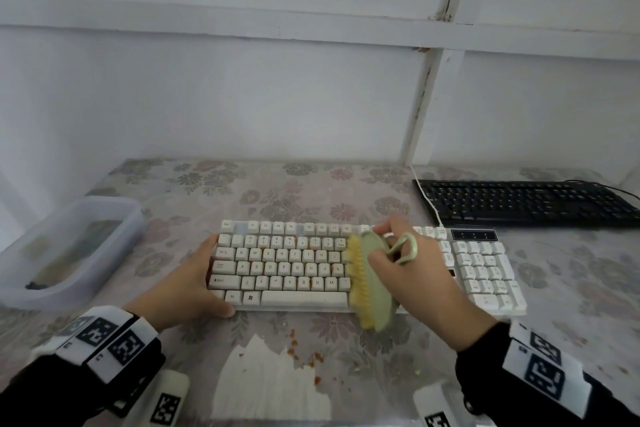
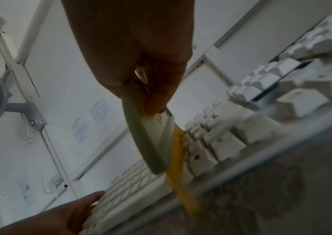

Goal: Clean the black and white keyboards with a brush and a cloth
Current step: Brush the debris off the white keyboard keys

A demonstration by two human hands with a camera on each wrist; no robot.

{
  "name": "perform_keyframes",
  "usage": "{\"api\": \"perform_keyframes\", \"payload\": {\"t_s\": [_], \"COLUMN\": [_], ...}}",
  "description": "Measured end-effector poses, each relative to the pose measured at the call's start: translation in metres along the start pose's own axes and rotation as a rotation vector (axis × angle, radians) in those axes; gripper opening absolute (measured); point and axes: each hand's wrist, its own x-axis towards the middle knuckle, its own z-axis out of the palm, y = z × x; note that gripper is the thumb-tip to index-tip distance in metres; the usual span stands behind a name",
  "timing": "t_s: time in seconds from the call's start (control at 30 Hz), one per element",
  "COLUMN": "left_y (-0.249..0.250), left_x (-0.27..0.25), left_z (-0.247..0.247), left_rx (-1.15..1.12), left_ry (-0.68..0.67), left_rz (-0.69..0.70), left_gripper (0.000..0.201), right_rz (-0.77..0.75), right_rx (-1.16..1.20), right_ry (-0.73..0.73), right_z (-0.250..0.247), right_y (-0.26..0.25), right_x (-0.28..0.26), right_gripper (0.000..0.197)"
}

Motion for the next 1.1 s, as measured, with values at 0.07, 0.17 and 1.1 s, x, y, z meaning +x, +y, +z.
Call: {"api": "perform_keyframes", "payload": {"t_s": [0.07,0.17,1.1], "left_y": [0.000,0.001,-0.001], "left_x": [-0.001,-0.001,0.000], "left_z": [0.000,0.000,0.000], "left_rx": [0.007,0.006,-0.038], "left_ry": [0.001,-0.001,-0.005], "left_rz": [-0.009,-0.013,-0.011], "left_gripper": [0.106,0.108,0.107], "right_rz": [0.047,0.059,-0.067], "right_rx": [0.002,0.022,0.164], "right_ry": [-0.055,-0.081,0.178], "right_z": [-0.003,-0.015,-0.011], "right_y": [0.003,-0.003,-0.028], "right_x": [-0.009,-0.011,0.023], "right_gripper": [0.007,0.006,0.004]}}
